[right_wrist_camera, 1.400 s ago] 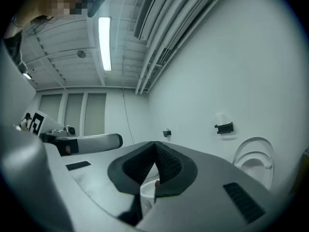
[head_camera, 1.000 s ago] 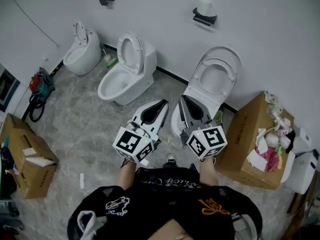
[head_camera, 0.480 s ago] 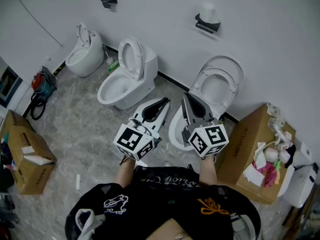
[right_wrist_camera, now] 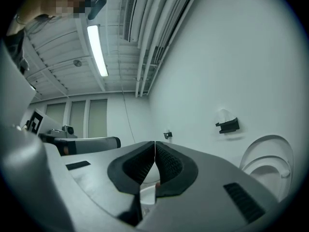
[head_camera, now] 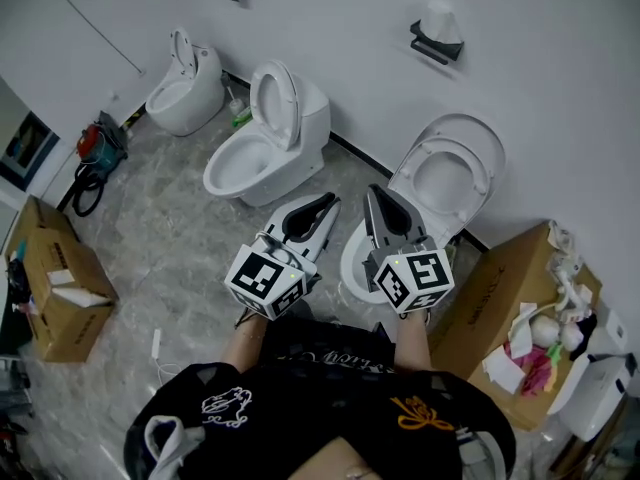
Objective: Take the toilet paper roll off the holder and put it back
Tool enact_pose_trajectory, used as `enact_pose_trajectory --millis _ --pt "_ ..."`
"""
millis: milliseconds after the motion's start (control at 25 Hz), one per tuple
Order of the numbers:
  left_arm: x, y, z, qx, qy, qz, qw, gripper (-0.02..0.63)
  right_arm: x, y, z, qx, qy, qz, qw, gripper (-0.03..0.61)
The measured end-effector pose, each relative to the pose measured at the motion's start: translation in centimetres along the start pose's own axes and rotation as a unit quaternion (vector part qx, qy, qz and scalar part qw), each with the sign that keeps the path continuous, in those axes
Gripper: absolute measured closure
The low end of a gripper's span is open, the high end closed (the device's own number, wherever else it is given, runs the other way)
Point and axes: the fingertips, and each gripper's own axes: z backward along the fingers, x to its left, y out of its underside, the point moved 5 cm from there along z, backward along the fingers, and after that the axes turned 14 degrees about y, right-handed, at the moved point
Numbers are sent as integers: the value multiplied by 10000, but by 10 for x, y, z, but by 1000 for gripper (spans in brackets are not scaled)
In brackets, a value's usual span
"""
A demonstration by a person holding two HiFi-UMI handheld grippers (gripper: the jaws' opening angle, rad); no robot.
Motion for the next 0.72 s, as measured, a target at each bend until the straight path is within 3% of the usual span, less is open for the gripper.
enact_pose_trajectory --millis 360,720 --pt "52 9 -21 103 216 -18 9997 577 -15 8 -51 51 272 -57 9996 560" --pt "180 -1 -39 88 772 26 9970 577 -1 8 -168 16 842 -7 9964 554"
